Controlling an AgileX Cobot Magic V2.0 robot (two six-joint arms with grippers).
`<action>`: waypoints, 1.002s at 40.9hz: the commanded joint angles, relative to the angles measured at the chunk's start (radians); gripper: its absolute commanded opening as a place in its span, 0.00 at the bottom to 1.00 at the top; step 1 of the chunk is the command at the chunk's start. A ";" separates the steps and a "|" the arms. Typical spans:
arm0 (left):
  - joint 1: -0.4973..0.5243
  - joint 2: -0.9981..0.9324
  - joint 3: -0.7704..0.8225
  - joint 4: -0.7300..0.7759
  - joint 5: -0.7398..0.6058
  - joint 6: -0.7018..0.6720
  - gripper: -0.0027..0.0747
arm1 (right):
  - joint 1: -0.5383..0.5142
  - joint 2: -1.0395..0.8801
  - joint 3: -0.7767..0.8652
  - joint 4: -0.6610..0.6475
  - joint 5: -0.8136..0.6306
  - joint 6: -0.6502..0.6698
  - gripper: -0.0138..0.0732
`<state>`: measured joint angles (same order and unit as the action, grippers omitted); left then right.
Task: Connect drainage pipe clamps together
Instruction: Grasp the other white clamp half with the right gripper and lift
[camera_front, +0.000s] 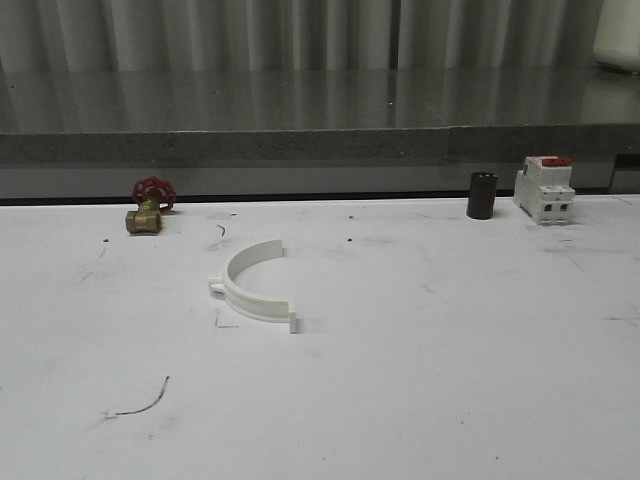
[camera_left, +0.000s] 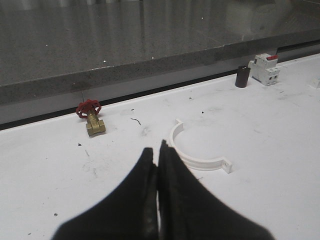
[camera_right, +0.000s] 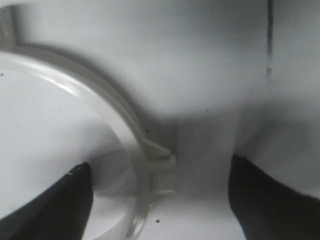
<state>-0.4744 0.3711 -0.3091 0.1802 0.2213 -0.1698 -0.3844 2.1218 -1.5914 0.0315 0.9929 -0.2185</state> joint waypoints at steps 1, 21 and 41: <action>-0.009 0.003 -0.028 0.003 -0.084 0.001 0.01 | -0.006 -0.049 -0.030 -0.001 0.013 -0.013 0.61; -0.009 0.003 -0.028 0.003 -0.084 0.001 0.01 | -0.006 -0.050 -0.030 -0.004 0.015 -0.013 0.43; -0.009 0.003 -0.028 0.003 -0.084 0.001 0.01 | -0.006 -0.053 -0.030 -0.012 0.034 -0.013 0.27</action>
<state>-0.4744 0.3711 -0.3091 0.1802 0.2213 -0.1698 -0.3844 2.1254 -1.5989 0.0244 1.0056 -0.2185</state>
